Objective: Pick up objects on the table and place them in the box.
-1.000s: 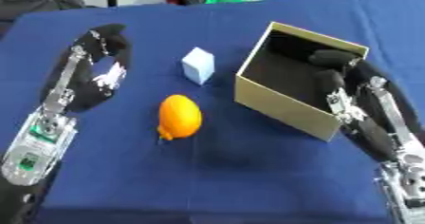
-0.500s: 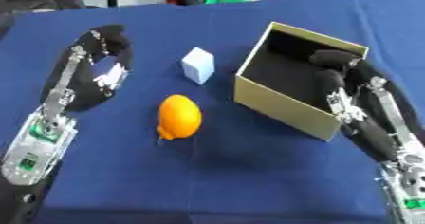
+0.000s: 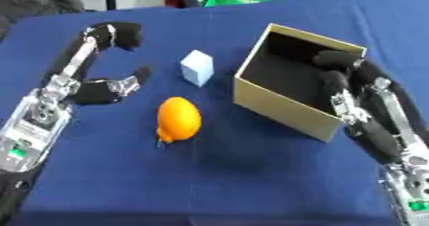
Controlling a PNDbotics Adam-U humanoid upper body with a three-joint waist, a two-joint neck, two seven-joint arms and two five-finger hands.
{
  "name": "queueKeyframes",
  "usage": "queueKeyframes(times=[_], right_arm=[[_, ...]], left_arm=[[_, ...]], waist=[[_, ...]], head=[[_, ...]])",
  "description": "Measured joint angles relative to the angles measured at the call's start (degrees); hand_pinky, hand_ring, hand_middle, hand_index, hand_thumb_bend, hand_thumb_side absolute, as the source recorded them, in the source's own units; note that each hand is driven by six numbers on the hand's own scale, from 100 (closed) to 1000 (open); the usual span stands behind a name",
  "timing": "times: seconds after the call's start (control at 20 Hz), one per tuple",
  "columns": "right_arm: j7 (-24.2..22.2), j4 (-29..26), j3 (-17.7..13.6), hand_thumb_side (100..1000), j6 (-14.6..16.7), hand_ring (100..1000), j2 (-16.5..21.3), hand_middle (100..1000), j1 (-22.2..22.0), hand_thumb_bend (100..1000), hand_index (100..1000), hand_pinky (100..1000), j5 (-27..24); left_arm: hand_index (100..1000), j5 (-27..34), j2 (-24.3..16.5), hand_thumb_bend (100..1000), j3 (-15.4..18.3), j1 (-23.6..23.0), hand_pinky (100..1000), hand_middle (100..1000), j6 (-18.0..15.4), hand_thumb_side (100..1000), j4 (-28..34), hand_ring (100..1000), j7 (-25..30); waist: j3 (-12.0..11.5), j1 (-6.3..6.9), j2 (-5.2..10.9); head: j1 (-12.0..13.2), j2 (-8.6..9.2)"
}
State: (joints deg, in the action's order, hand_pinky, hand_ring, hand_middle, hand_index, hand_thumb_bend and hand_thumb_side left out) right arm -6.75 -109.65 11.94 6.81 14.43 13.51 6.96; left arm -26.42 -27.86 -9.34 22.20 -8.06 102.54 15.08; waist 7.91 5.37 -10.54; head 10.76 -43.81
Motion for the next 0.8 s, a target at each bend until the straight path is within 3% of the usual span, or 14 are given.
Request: queueKeyframes(times=[0.4, 0.8], right_arm=[[-0.01, 0.00, 0.04, 716, -0.01, 891, 0.02, 755, -0.40, 100, 828, 800, -0.01], [-0.08, 0.01, 0.08, 716, -0.02, 890, 0.02, 755, -0.41, 100, 828, 800, -0.04]], left_arm=[[846, -4.15, -6.76, 436, -5.77, 6.66, 753, 687, -3.48, 219, -3.18, 718, 14.01], [845, -4.40, -8.01, 365, -10.57, 11.39, 757, 687, -7.43, 146, -6.92, 706, 22.84]], waist=[[0.56, 0.19, 0.30], [0.87, 0.23, 0.36]], head=[[0.20, 0.00], [0.23, 0.00]])
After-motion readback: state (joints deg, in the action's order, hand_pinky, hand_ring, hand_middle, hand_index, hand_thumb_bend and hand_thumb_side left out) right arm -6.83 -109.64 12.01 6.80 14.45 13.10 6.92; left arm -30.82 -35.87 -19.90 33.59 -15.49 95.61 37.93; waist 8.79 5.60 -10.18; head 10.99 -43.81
